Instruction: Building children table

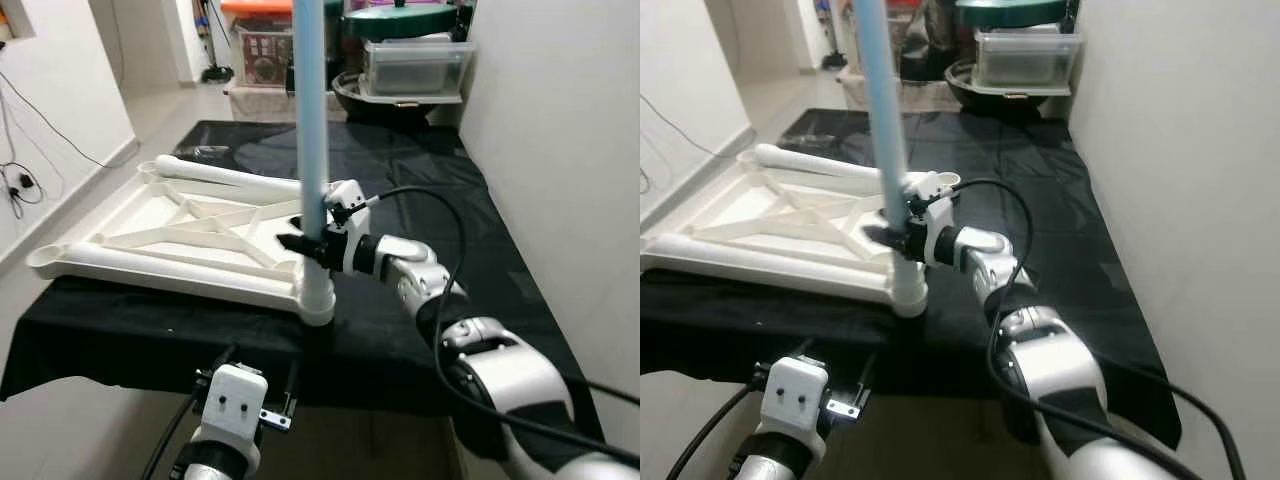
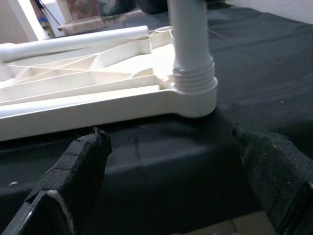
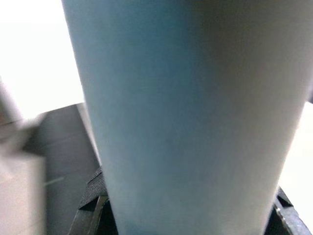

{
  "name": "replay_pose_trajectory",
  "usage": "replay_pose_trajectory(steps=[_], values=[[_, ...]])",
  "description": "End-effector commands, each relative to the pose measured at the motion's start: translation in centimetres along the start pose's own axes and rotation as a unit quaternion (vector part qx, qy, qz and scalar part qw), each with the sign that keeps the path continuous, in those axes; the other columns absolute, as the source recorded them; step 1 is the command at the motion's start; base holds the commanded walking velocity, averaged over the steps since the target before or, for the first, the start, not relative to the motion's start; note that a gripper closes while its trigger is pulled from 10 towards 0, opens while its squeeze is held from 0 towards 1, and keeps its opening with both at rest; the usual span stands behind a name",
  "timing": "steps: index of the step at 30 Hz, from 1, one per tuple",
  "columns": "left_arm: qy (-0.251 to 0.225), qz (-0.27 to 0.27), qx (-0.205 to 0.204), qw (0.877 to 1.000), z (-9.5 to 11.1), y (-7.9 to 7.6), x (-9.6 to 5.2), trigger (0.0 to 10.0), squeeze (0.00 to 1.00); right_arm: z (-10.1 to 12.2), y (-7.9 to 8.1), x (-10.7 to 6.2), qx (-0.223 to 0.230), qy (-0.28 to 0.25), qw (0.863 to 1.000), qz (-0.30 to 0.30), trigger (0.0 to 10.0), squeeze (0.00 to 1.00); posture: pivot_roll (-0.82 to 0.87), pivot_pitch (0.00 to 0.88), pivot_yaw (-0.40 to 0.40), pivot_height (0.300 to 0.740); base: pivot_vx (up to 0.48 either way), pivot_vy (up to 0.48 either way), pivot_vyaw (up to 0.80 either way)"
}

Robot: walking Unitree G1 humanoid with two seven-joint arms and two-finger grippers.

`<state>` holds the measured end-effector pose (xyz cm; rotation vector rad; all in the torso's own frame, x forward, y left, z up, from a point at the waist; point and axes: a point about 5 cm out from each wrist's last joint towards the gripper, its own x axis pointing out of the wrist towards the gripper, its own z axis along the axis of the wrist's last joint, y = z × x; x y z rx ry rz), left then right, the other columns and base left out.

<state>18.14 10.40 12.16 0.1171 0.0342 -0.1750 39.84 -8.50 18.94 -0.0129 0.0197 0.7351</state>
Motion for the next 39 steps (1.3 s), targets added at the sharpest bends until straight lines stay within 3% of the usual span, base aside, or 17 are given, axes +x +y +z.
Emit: replay_pose_trajectory(steps=[1, 4, 11, 12, 16, 19, 20, 21, 22, 23, 25, 26, 29, 30, 36, 38, 39], values=[[0.006, 0.001, 0.004, 1.000, -0.4, 0.1, 0.0, 10.0, 0.00, -0.6, -1.1, -0.6, 0.008, 0.003, 0.997, -0.071, 0.0, 0.00, 0.11, 0.000, -0.002, 0.740, 0.000, 0.000, 0.00], [-0.018, 0.002, 0.010, 1.000, 0.4, 0.2, 0.5, 10.0, 0.00, -2.7, -3.8, -2.9, 0.024, 0.016, 0.957, -0.288, 0.0, 0.00, 0.09, 0.000, 0.002, 0.740, 0.000, 0.000, 0.00], [-0.037, 0.001, 0.005, 0.999, 1.2, 0.2, 0.9, 10.0, 0.00, -4.5, -3.7, -3.9, 0.066, 0.021, 0.917, -0.393, 0.0, 0.00, 0.09, 0.000, -0.003, 0.740, 0.000, 0.000, 0.00], [-0.039, 0.001, 0.004, 0.999, 1.3, 0.0, 1.0, 10.0, 0.00, -5.1, -3.0, -3.9, 0.087, 0.022, 0.902, -0.423, 0.0, 0.00, 0.10, 0.000, -0.002, 0.740, 0.000, 0.000, 0.00], [-0.042, -0.005, 0.010, 0.999, 1.3, -0.3, 1.1, 10.0, 0.00, -5.9, -1.4, -3.5, 0.112, 0.031, 0.878, -0.465, 0.0, 0.00, 0.09, 0.000, -0.005, 0.740, 0.000, 0.000, 0.00], [-0.045, -0.008, 0.013, 0.999, 1.3, -0.5, 1.2, 10.0, 0.00, -5.7, -0.3, -2.6, 0.113, 0.025, 0.876, -0.468, 0.4, 0.00, 0.09, 0.000, -0.002, 0.740, 0.000, 0.000, 0.00], [-0.047, -0.008, 0.013, 0.999, 1.4, -0.5, 1.3, 10.0, 0.00, -5.6, 0.0, -2.3, 0.117, 0.019, 0.879, -0.461, 4.5, 0.00, 0.09, 0.000, -0.002, 0.740, 0.000, 0.000, 0.00], [-0.047, -0.008, 0.013, 0.999, 1.4, -0.5, 1.3, 10.0, 0.00, -5.6, 0.0, -2.3, 0.117, 0.019, 0.879, -0.461, 4.5, 0.00, 0.09, 0.000, -0.002, 0.740, 0.000, 0.000, 0.00], [-0.050, -0.009, 0.013, 0.999, 1.5, -0.5, 1.3, 10.0, 0.00, -5.2, 0.3, -2.0, 0.116, 0.001, 0.886, -0.449, 10.0, 0.00, 0.09, 0.000, -0.002, 0.740, 0.000, 0.000, 0.00], [-0.054, -0.010, 0.013, 0.998, 1.6, -0.5, 1.3, 10.0, 0.00, -4.8, 0.4, -2.0, 0.097, -0.016, 0.895, -0.435, 10.0, 0.86, 0.09, 0.000, -0.002, 0.740, 0.000, 0.000, 0.00], [-0.054, -0.010, 0.013, 0.998, 1.6, -0.5, 1.3, 10.0, 0.00, -4.8, 0.4, -2.0, 0.097, -0.016, 0.895, -0.435, 10.0, 0.86, 0.09, 0.000, -0.002, 0.740, 0.000, 0.000, 0.00], [-0.058, -0.012, 0.013, 0.998, 1.7, -0.5, 1.4, 10.0, 0.00, -4.3, 0.5, -1.7, 0.088, -0.035, 0.910, -0.403, 10.0, 1.00, 0.08, 0.000, 0.005, 0.740, 0.000, 0.000, 0.00], [-0.065, -0.019, 0.018, 0.998, 2.0, -0.7, 1.5, 10.0, 0.00, -4.0, 0.2, -1.8, 0.079, -0.046, 0.919, -0.384, 10.0, 1.00, 0.08, 0.000, 0.004, 0.740, 0.000, 0.000, 0.00], [-0.069, -0.023, 0.021, 0.997, 2.1, -0.9, 1.6, 10.0, 0.00, -3.7, 0.0, -1.8, 0.076, -0.056, 0.929, -0.357, 10.0, 0.00, 0.07, 0.000, 0.003, 0.740, 0.000, 0.000, 0.00], [-0.073, -0.028, 0.023, 0.997, 2.3, -1.2, 1.7, 10.0, 0.00, -3.1, -0.5, -1.9, 0.078, -0.067, 0.950, -0.294, 10.0, 0.00, 0.07, 0.000, 0.001, 0.740, 0.000, 0.000, 0.00], [-0.072, -0.028, 0.022, 0.997, 2.1, -1.2, 1.8, 10.0, 0.00, -1.9, -0.9, -1.6, 0.082, -0.067, 0.983, -0.151, 10.0, 0.00, 0.07, 0.000, 0.001, 0.740, 0.000, 0.000, 0.00], [-0.072, -0.028, 0.022, 0.997, 2.1, -1.2, 1.8, 10.0, 0.00, -1.9, -0.9, -1.6, 0.082, -0.067, 0.983, -0.151, 10.0, 0.00, 0.07, 0.000, 0.001, 0.740, 0.000, 0.000, 0.00]])
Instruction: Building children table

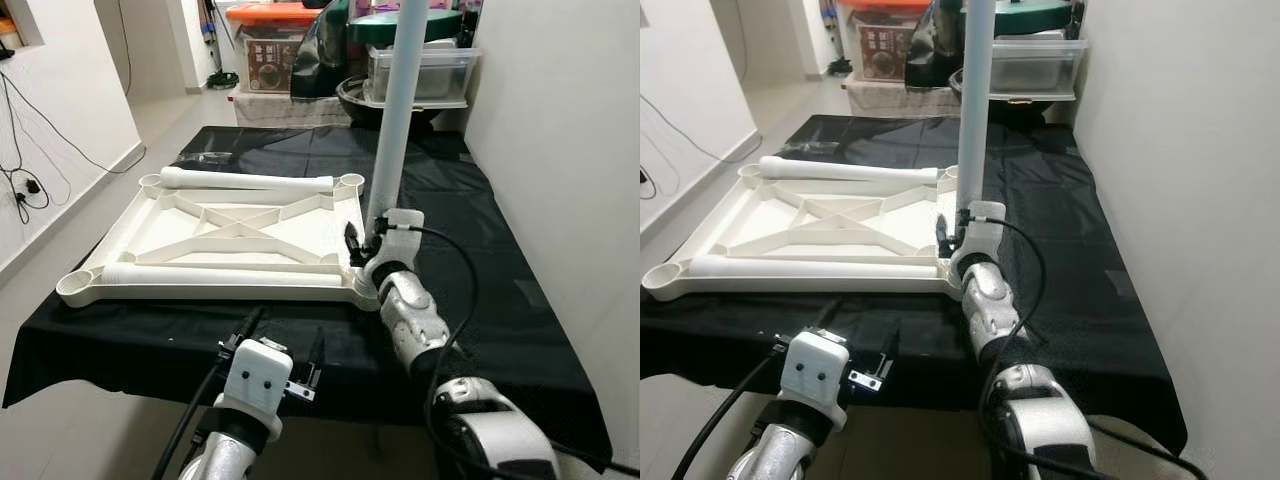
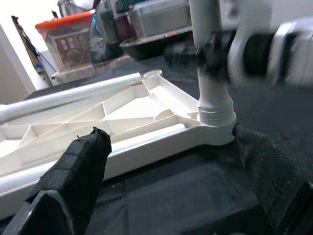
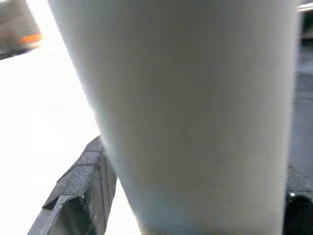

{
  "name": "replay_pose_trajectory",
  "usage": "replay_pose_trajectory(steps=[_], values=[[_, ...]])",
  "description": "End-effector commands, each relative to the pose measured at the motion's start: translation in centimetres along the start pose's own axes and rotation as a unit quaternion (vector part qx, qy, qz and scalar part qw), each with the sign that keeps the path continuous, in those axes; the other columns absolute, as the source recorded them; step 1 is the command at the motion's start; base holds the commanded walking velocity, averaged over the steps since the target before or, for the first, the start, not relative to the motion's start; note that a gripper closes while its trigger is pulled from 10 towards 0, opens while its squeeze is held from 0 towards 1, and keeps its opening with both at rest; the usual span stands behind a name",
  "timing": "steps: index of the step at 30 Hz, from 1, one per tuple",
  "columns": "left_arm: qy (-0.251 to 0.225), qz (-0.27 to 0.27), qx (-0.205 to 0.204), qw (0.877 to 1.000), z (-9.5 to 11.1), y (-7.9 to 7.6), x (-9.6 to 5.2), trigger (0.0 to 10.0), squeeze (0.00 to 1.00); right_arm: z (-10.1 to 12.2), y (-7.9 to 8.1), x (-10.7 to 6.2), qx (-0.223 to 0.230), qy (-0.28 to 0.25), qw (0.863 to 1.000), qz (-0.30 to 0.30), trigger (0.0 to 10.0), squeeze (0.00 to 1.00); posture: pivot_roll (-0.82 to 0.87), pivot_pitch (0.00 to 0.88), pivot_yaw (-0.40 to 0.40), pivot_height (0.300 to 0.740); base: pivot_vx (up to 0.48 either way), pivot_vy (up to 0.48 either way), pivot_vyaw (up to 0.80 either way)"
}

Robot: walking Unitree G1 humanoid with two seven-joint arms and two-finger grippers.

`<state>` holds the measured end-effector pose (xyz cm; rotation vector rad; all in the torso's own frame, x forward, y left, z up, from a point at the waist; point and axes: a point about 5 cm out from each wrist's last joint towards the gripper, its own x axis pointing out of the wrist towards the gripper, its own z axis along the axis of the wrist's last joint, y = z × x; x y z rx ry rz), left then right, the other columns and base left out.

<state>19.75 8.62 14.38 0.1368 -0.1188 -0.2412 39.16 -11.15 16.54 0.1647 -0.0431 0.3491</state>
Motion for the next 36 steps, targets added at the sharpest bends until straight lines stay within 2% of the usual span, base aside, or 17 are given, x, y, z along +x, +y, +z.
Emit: replay_pose_trajectory(steps=[1, 4, 6, 7, 8, 17, 18, 19, 20, 24, 25, 29, 31, 32, 34, 35, 36], values=[[0.006, -0.001, 0.006, 1.000, -0.4, 0.0, 0.1, 10.0, 0.00, 1.1, 0.8, 0.5, 0.020, 0.004, 0.994, 0.106, 10.0, 0.00, 0.07, 0.000, 0.001, 0.740, 0.000, 0.000, 0.00], [0.007, 0.002, 0.005, 1.000, -0.4, 0.1, 0.2, 10.0, 0.00, 1.7, 1.1, 0.5, 0.023, 0.015, 0.984, 0.178, 10.0, 0.00, 0.06, 0.000, -0.006, 0.740, 0.000, 0.000, 0.00], [0.009, 0.005, 0.003, 1.000, -0.6, 0.2, 0.2, 10.0, 0.00, 2.0, 1.9, 0.2, 0.002, 0.057, 0.953, 0.298, 10.0, 0.00, 0.05, 0.000, -0.005, 0.740, 0.000, 0.000, 0.00], [0.009, 0.005, 0.003, 1.000, -0.6, 0.2, 0.2, 10.0, 0.00, 2.0, 1.9, 0.2, 0.002, 0.057, 0.953, 0.298, 10.0, 0.00, 0.05, 0.000, -0.005, 0.740, 0.000, 0.000, 0.00], [0.011, 0.005, 0.004, 1.000, -0.7, 0.2, 0.2, 10.0, 0.00, 1.6, 2.4, -0.1, -0.029, 0.091, 0.929, 0.359, 10.0, 0.00, 0.05, 0.000, -0.005, 0.740, 0.000, 0.000, 0.00], [0.012, 0.006, 0.006, 1.000, -0.8, 0.3, 0.2, 10.0, 0.00, 1.4, 3.9, -0.3, -0.055, 0.131, 0.883, 0.447, 10.0, 0.00, 0.07, 0.000, -0.007, 0.740, 0.000, 0.000, 0.00], [0.012, 0.006, 0.007, 1.000, -0.8, 0.4, 0.2, 10.0, 0.00, 1.5, 4.3, -0.2, -0.051, 0.130, 0.877, 0.459, 4.0, 0.00, 0.07, 0.000, -0.007, 0.740, 0.000, 0.000, 0.00], [0.012, 0.006, 0.007, 1.000, -0.8, 0.4, 0.2, 10.0, 0.00, 1.5, 4.3, -0.2, -0.051, 0.130, 0.877, 0.459, 4.0, 0.00, 0.07, 0.000, -0.007, 0.740, 0.000, 0.000, 0.00], [0.013, 0.006, 0.008, 1.000, -0.8, 0.4, 0.1, 10.0, 0.00, 1.5, 4.7, -0.1, -0.047, 0.126, 0.878, 0.460, 0.0, 0.00, 0.07, 0.000, -0.007, 0.740, 0.000, 0.000, 0.00], [0.013, 0.006, 0.008, 1.000, -0.8, 0.4, 0.1, 10.0, 0.00, 1.5, 5.1, 0.1, -0.043, 0.115, 0.881, 0.457, 0.0, 0.00, 0.09, 0.000, -0.003, 0.740, 0.000, 0.000, 0.00], [0.014, 0.006, 0.010, 1.000, -0.9, 0.5, 0.0, 10.0, 0.00, 1.1, 5.2, 0.6, -0.032, 0.100, 0.911, 0.400, 0.0, 0.00, 0.10, 0.000, -0.007, 0.740, 0.000, 0.000, 0.00], [0.014, 0.006, 0.011, 1.000, -0.9, 0.5, 0.0, 10.0, 0.00, 0.9, 5.1, 0.7, -0.029, 0.096, 0.924, 0.369, 0.0, 0.00, 0.10, 0.000, -0.007, 0.740, 0.000, 0.000, 0.00], [0.015, 0.006, 0.011, 1.000, -0.9, 0.4, 0.0, 10.0, 0.00, 0.0, 3.4, 1.2, -0.054, 0.098, 0.970, 0.217, 0.0, 0.00, 0.09, 0.000, -0.008, 0.740, 0.000, 0.000, 0.00], [0.015, 0.006, 0.011, 1.000, -0.9, 0.4, 0.0, 10.0, 0.00, 0.0, 3.4, 1.2, -0.054, 0.098, 0.970, 0.217, 0.0, 0.00, 0.09, 0.000, -0.008, 0.740, 0.000, 0.000, 0.00], [0.016, 0.006, 0.010, 1.000, -1.0, 0.5, 0.0, 10.0, 0.00, -0.3, 1.0, 1.2, -0.058, 0.090, 0.993, 0.039, 0.0, 0.00, 0.07, 0.000, 0.004, 0.740, 0.000, 0.000, 0.00], [0.016, 0.006, 0.010, 1.000, -1.0, 0.5, 0.0, 10.0, 0.00, -0.3, 1.0, 1.2, -0.058, 0.090, 0.993, 0.039, 0.0, 0.00, 0.07, 0.000, 0.004, 0.740, 0.000, 0.000, 0.00], [0.016, 0.006, 0.010, 1.000, -1.1, 0.5, 0.0, 10.0, 0.00, -0.4, -0.2, 1.0, -0.055, 0.086, 0.994, -0.040, 0.0, 0.00, 0.07, 0.000, 0.004, 0.740, 0.000, 0.000, 0.00]])
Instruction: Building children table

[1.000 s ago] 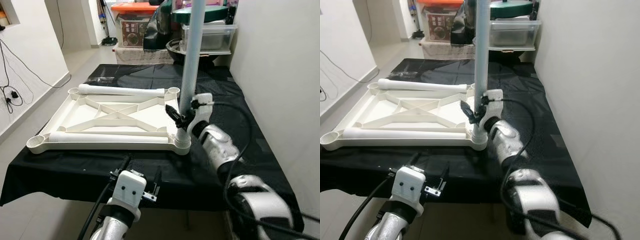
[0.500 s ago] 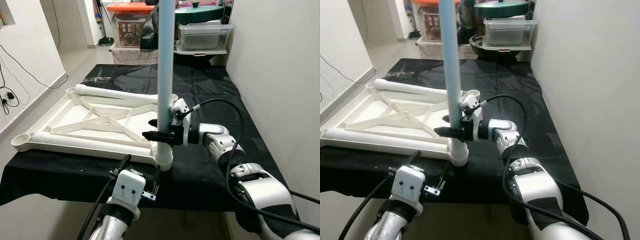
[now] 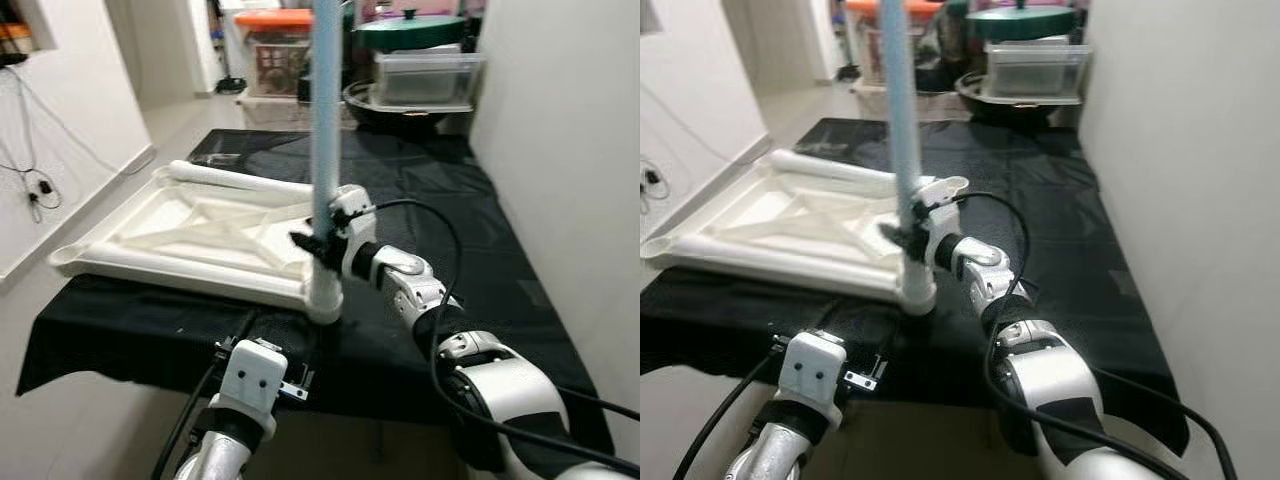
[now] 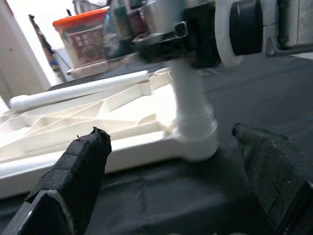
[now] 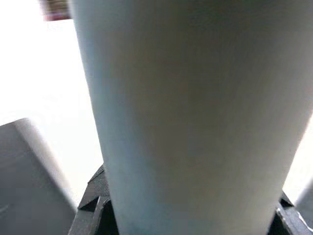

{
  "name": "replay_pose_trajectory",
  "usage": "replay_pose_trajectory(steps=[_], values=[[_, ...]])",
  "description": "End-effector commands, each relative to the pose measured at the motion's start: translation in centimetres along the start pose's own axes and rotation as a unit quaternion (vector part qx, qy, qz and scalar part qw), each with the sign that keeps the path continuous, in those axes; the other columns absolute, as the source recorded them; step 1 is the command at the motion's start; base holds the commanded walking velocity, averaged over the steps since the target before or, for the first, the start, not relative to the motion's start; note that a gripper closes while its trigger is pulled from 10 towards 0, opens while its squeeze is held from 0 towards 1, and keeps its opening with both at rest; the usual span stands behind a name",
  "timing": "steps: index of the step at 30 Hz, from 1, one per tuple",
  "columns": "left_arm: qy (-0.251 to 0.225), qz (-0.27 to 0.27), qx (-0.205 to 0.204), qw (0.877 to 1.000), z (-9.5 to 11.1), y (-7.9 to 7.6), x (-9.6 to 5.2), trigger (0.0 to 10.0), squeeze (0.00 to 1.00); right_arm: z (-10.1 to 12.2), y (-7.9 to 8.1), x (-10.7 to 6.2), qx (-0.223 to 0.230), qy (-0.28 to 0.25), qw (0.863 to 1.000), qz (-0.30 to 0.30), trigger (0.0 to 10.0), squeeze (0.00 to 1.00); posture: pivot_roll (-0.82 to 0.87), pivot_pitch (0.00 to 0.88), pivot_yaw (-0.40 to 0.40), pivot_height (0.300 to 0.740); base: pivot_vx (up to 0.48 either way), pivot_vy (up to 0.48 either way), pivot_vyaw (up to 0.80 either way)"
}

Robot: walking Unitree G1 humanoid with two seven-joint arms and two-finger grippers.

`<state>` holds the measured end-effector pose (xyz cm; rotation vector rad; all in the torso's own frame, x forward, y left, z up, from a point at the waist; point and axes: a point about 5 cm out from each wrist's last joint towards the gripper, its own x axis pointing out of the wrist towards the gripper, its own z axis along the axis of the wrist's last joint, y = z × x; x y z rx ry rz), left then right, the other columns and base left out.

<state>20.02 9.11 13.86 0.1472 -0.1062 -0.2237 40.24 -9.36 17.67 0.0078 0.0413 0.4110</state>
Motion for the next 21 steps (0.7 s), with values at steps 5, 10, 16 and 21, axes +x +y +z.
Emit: replay_pose_trajectory(steps=[5, 10, 16, 21], values=[[0.009, -0.008, 0.005, 1.000, -0.5, -0.2, 0.0, 10.0, 0.00, -2.3, -4.1, -2.2, 0.048, 0.020, 0.961, -0.273, 0.0, 0.00, 0.07, 0.000, 0.005, 0.740, 0.000, 0.000, 0.00], [0.008, -0.008, 0.006, 1.000, -0.6, -0.2, 0.0, 10.0, 0.00, -3.8, -2.6, -2.7, 0.111, 0.033, 0.931, -0.346, 0.0, 0.00, 0.07, 0.000, 0.003, 0.740, 0.000, 0.000, 0.00], [0.009, -0.010, 0.005, 1.000, -0.7, -0.3, -0.1, 10.0, 0.00, -2.7, -0.8, -1.9, 0.106, -0.020, 0.951, -0.290, 10.0, 1.00, 0.07, 0.000, 0.006, 0.740, 0.000, 0.000, 0.00], [0.008, -0.012, 0.004, 1.000, -0.7, -0.5, 0.0, 10.0, 0.00, -1.6, -0.7, -1.7, 0.104, -0.055, 0.959, -0.257, 10.0, 1.00, 0.06, 0.000, 0.001, 0.740, 0.000, 0.000, 0.00]])
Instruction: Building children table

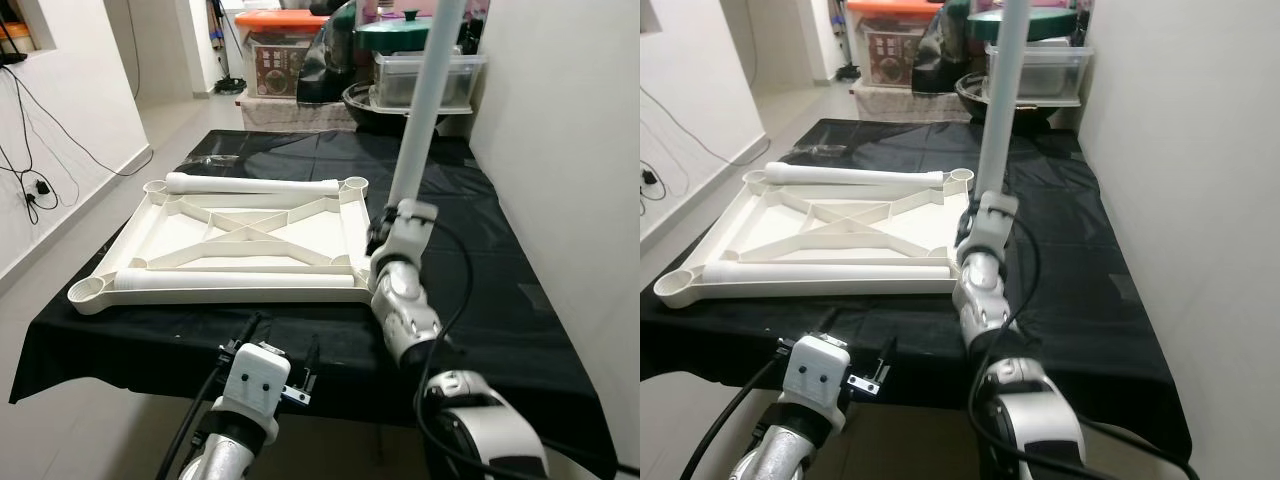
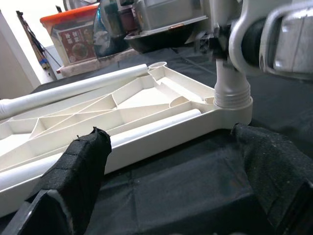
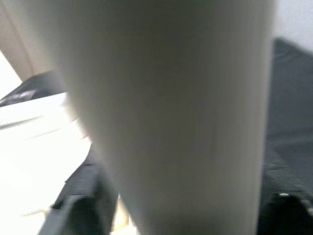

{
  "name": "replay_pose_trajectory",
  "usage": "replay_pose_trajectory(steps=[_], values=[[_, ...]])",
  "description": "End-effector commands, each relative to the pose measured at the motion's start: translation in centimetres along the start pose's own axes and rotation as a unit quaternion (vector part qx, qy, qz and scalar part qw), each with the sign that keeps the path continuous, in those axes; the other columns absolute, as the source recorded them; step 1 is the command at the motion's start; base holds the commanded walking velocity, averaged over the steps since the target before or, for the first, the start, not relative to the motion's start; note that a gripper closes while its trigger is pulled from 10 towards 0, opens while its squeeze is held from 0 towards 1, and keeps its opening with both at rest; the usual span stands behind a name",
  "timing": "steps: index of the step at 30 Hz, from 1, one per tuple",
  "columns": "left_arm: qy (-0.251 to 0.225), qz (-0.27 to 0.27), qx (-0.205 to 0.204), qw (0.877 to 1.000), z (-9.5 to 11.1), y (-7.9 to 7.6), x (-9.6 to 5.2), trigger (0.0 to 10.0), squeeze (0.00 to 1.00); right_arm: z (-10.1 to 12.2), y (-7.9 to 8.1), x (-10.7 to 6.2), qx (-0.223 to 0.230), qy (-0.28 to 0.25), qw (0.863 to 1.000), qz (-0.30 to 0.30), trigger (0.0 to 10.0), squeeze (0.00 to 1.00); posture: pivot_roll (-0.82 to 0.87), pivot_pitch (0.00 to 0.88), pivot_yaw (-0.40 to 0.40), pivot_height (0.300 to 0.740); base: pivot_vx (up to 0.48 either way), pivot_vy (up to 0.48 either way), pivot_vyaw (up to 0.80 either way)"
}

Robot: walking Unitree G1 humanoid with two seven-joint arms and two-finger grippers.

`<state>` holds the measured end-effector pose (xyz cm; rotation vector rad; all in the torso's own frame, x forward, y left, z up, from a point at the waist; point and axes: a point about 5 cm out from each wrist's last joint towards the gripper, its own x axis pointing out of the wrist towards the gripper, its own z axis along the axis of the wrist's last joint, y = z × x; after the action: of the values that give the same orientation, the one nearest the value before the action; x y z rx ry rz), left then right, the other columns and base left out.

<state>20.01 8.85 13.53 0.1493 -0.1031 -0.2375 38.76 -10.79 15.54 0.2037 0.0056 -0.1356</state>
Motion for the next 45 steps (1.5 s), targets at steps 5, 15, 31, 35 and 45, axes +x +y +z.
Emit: replay_pose_trajectory(steps=[5, 15, 31, 35, 45], values=[[0.009, -0.005, -0.001, 1.000, -0.4, -0.2, 0.0, 10.0, 0.00, 2.3, 1.4, 0.5, 0.024, -0.028, 0.972, 0.230, 10.0, 0.00, 0.03, 0.000, 0.023, 0.740, 0.000, 0.000, 0.00], [0.009, -0.004, -0.002, 1.000, -0.5, -0.1, 0.2, 10.0, 0.00, 2.2, 1.8, -0.4, 0.000, 0.061, 0.862, 0.504, 10.0, 0.00, 0.05, 0.000, 0.014, 0.740, 0.000, 0.000, 0.00], [0.010, 0.003, 0.001, 1.000, -0.5, 0.2, 0.1, 10.0, 0.00, 2.4, 4.3, -2.2, 0.006, 0.100, 0.736, 0.669, 0.0, 0.00, 0.11, 0.000, -0.005, 0.740, 0.000, 0.000, 0.00], [0.011, 0.003, 0.001, 1.000, -0.6, 0.2, 0.1, 10.0, 0.00, 2.2, 4.3, -1.9, 0.004, 0.088, 0.764, 0.639, 0.0, 0.00, 0.11, 0.000, -0.005, 0.740, 0.000, 0.000, 0.00], [0.012, 0.000, -0.001, 1.000, -0.6, 0.2, 0.1, 10.0, 0.00, 0.8, 0.0, 1.4, -0.038, 0.077, 0.969, 0.233, 0.0, 0.00, 0.07, 0.000, 0.019, 0.740, 0.000, 0.000, 0.00]])
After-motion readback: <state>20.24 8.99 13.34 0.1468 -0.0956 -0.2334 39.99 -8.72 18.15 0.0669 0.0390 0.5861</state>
